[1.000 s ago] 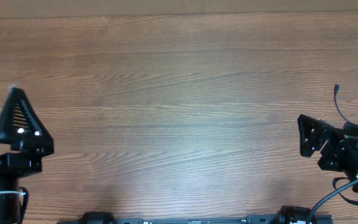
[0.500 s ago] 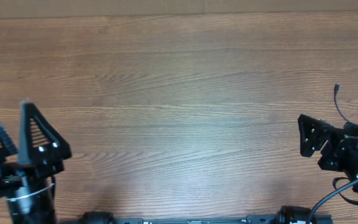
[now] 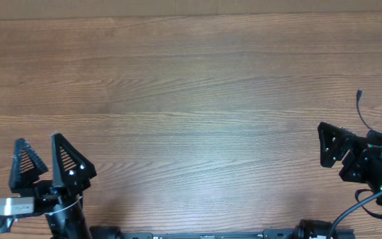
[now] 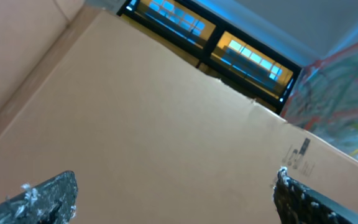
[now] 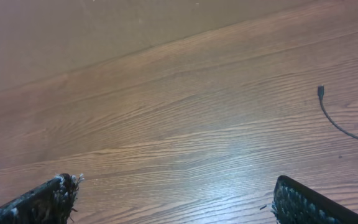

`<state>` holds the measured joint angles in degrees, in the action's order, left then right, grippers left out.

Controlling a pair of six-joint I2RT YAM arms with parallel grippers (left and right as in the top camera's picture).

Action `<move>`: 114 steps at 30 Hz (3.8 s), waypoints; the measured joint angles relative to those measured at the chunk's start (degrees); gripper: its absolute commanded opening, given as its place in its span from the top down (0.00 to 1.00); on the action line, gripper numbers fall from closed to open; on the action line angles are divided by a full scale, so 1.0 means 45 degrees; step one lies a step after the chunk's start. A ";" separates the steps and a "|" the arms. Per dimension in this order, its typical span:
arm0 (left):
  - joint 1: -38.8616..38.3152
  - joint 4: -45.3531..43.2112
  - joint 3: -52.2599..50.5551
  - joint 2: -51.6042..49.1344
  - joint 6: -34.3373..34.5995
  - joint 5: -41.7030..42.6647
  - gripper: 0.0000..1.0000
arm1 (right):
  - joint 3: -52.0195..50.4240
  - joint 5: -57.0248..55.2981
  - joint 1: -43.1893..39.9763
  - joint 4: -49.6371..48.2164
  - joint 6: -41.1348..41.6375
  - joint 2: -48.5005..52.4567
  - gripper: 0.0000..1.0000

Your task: Untangle cables

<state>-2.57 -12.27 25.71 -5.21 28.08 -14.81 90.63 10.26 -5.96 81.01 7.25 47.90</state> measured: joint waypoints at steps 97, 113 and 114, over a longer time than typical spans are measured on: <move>0.0000 0.3560 -0.5610 0.0981 -0.6985 0.1394 0.00 | 0.0000 -0.0005 0.0000 0.0010 0.0005 0.0000 0.00; 0.0000 0.3560 -0.5610 0.0981 -0.6985 0.1394 0.01 | 0.0000 -0.0010 0.0000 0.0000 0.0005 0.0000 0.00; 0.0000 0.3560 -0.5610 0.0981 -0.6985 0.1394 0.00 | 0.0000 -0.0112 0.0000 0.0005 0.0005 0.0000 0.00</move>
<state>-2.57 3.75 0.47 -0.80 -3.36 -8.54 90.63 9.76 -5.96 81.03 7.27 47.90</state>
